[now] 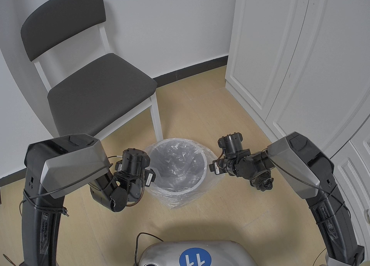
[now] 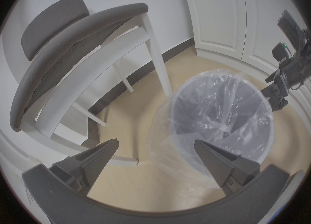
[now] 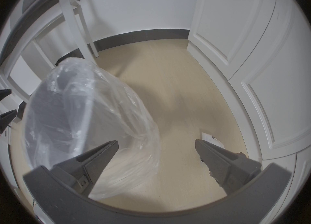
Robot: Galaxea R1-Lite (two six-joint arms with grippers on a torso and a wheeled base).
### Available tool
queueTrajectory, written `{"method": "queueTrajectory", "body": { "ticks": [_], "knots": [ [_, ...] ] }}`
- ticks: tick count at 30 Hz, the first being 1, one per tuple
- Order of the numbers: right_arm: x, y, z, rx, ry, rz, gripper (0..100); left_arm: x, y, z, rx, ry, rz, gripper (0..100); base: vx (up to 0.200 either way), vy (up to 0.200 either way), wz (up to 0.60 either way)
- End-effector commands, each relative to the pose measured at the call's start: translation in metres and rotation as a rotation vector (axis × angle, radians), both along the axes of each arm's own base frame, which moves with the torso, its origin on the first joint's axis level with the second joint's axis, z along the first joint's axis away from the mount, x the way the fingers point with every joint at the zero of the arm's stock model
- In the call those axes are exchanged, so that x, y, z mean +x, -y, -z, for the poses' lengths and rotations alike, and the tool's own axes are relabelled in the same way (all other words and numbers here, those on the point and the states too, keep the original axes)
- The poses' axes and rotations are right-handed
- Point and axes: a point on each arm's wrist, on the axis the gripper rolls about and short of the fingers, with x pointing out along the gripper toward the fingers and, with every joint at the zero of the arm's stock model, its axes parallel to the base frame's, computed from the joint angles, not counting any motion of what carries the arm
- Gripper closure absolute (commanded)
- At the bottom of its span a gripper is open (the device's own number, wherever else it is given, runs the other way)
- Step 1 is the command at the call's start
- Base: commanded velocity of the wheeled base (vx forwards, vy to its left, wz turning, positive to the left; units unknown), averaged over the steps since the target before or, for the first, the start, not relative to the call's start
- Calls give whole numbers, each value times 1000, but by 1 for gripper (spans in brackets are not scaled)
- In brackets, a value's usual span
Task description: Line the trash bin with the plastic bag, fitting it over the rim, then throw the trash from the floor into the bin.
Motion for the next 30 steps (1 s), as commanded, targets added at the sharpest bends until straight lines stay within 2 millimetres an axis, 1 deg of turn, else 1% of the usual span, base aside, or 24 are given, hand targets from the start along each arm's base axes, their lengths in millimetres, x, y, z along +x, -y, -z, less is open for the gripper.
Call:
{"method": "queueTrajectory", "body": {
  "ticks": [1,5,7,9,11,12,14,21,23,27,30],
  "knots": [
    [-6,1,-26,11,50,-15,0,8,16,7,4,18,13,0,0,0,0],
    [-3,6,-25,2,58,-15,0,22,22,16,30,11,19,0,0,0,0],
    [-2,8,-25,2,58,-10,0,32,28,24,41,11,15,0,0,0,0],
    [-1,7,-24,2,58,-10,0,37,30,26,51,12,8,0,0,0,0],
    [-1,8,-23,1,59,-7,0,50,36,33,98,9,-11,0,0,0,0],
    [-1,8,-23,1,59,-7,0,50,36,33,98,9,-11,0,0,0,0],
    [0,9,-23,2,58,-7,0,59,40,37,119,8,-39,0,0,0,0],
    [3,14,-23,0,61,4,0,61,44,39,148,-25,-49,0,0,0,0],
    [4,15,-23,0,61,7,0,61,43,38,168,-20,-78,0,0,0,0],
    [5,18,-23,1,63,11,0,59,41,35,178,-21,-94,0,0,0,0],
    [5,18,-22,-1,60,13,0,51,35,26,178,-27,-100,0,0,0,0]
  ]
}}
